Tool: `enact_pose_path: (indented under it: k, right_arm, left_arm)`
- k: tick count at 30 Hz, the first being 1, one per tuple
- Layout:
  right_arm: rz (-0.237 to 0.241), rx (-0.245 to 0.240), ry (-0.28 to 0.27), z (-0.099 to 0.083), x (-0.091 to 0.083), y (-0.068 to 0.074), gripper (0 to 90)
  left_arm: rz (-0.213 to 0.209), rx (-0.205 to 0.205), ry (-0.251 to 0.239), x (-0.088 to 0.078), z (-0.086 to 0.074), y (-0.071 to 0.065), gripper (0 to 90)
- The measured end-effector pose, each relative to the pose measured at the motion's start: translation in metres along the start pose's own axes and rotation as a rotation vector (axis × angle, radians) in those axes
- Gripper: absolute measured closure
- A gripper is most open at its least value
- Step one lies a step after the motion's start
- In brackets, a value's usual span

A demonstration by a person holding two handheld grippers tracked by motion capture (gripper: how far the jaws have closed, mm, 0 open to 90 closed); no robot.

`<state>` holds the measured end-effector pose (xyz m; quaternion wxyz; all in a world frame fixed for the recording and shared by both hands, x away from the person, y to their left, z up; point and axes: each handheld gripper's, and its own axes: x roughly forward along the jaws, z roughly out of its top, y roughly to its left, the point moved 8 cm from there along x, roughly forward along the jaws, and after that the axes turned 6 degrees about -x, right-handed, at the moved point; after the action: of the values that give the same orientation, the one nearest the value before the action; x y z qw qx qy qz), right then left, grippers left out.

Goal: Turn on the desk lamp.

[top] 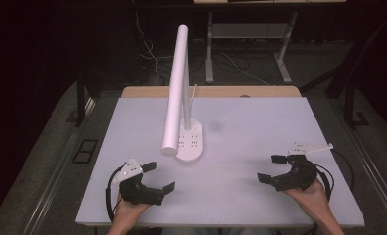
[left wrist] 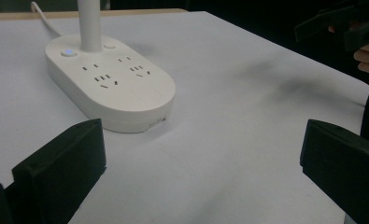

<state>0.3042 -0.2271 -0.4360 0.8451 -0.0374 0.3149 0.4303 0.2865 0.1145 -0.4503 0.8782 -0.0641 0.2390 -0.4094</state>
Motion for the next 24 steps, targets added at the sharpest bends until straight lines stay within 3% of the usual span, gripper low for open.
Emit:
enact_pose_path:
  k: [24]
  right_arm:
    - [0.031,-0.042,0.039,0.04,0.013,-0.006,1.6]
  left_arm:
    - [0.001,0.0,0.006,0.001,-0.001,-0.001,0.0]
